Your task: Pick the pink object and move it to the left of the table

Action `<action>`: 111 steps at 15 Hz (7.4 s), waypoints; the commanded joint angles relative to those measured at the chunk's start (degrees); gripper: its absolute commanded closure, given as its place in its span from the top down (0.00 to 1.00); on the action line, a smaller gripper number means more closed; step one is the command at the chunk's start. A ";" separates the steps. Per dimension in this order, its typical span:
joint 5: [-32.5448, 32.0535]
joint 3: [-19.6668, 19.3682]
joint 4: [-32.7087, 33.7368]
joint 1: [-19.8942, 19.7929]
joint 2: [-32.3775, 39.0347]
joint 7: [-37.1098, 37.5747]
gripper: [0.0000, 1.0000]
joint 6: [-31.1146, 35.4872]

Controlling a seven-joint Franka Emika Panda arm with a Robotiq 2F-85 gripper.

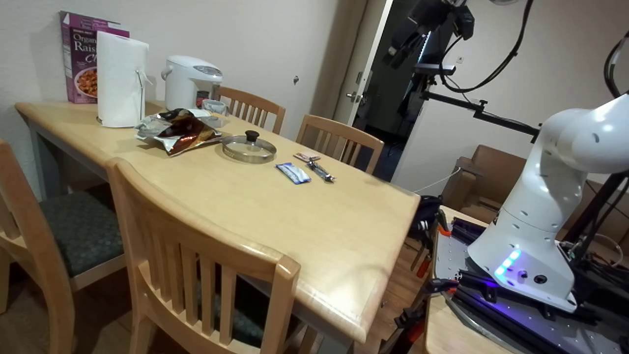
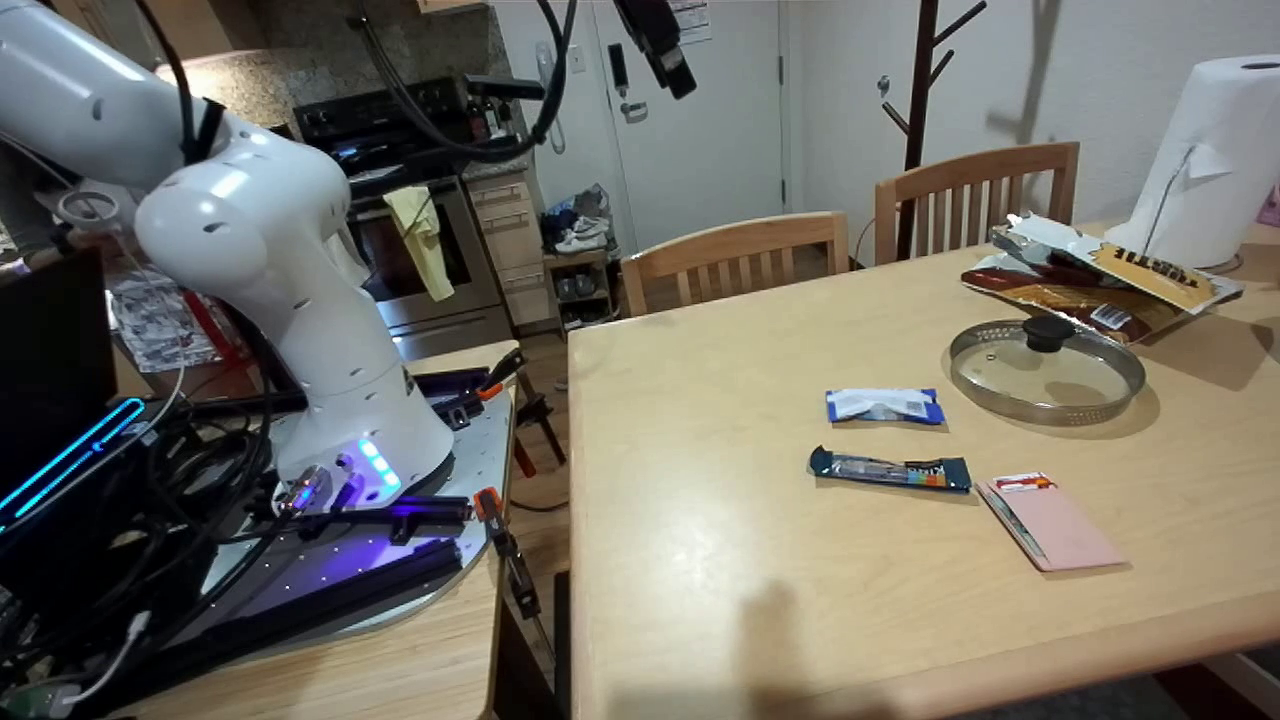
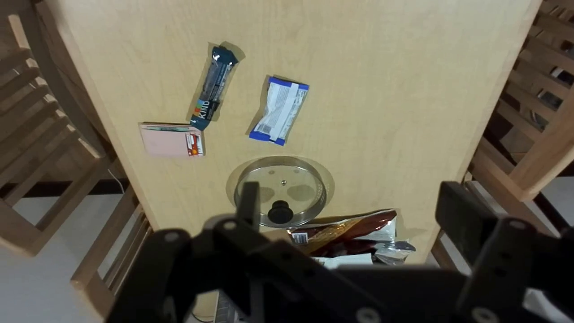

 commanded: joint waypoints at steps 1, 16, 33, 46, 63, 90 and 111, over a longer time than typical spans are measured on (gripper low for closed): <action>1.19 -0.77 2.41 -1.71 5.29 0.82 1.00 1.92; 8.27 -4.52 16.43 -3.55 25.29 0.76 1.00 -6.30; 10.63 -7.08 36.71 -6.42 45.96 -4.24 1.00 -15.83; -1.57 -6.54 36.04 -8.44 45.52 -33.09 1.00 -13.65; -9.29 -4.13 35.08 -7.09 45.48 -54.02 1.00 -13.63; -2.01 -2.43 38.80 -10.28 57.15 -87.63 1.00 -5.33; -1.66 -1.70 66.41 -14.55 68.71 -95.37 1.00 -25.25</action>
